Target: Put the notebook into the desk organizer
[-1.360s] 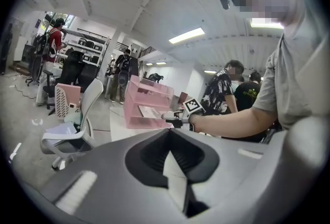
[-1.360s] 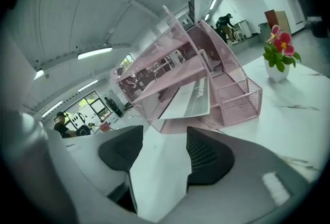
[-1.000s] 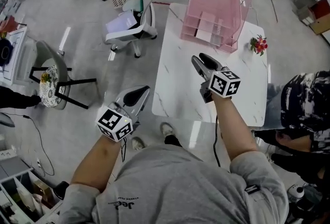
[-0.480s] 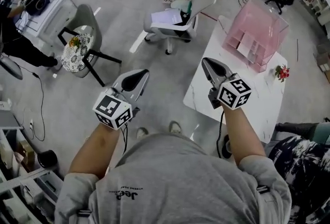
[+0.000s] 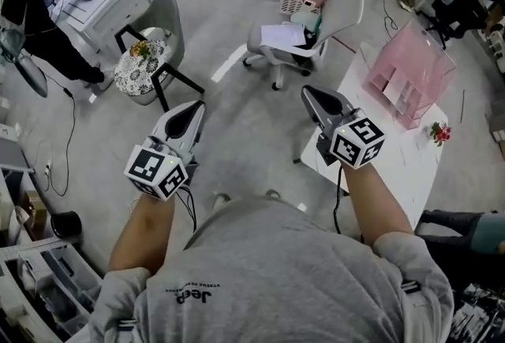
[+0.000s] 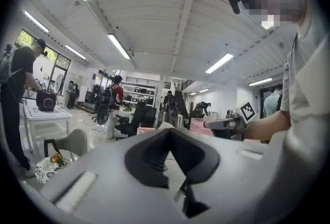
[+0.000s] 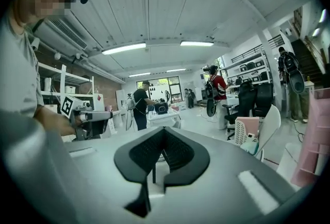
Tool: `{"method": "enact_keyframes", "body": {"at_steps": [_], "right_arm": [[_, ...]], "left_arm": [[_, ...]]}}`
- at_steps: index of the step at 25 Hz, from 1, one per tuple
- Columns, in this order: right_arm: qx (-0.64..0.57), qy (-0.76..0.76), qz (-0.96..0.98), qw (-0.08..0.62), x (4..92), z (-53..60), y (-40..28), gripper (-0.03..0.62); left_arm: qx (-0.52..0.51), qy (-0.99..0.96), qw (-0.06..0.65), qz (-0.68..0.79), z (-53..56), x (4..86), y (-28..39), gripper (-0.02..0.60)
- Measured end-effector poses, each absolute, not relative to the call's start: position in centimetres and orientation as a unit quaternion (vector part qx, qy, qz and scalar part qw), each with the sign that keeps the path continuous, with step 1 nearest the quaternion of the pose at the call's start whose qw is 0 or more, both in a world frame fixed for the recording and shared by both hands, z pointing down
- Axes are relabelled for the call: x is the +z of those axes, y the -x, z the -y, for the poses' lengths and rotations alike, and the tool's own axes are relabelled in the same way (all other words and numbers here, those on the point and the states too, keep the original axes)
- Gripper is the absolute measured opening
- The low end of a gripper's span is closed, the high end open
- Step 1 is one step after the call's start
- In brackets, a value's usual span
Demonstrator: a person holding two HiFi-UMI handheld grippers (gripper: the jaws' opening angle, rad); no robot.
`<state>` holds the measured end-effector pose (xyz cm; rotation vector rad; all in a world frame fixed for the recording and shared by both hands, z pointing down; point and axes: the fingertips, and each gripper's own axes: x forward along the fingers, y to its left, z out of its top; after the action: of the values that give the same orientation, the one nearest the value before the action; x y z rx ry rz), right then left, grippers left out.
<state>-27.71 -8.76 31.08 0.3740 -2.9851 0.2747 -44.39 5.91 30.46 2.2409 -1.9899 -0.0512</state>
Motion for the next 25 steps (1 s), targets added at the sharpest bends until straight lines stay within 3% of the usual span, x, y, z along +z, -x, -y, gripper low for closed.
{"method": "enact_keyframes", "body": {"at_steps": [25], "right_arm": [[0.068, -0.104, 0.990, 0.070, 30.2, 6.7, 30.2, 0.002]], "left_arm": [[-0.036, -0.730, 0.059, 0.680, -8.8, 28.8, 46.7, 0.058]]}}
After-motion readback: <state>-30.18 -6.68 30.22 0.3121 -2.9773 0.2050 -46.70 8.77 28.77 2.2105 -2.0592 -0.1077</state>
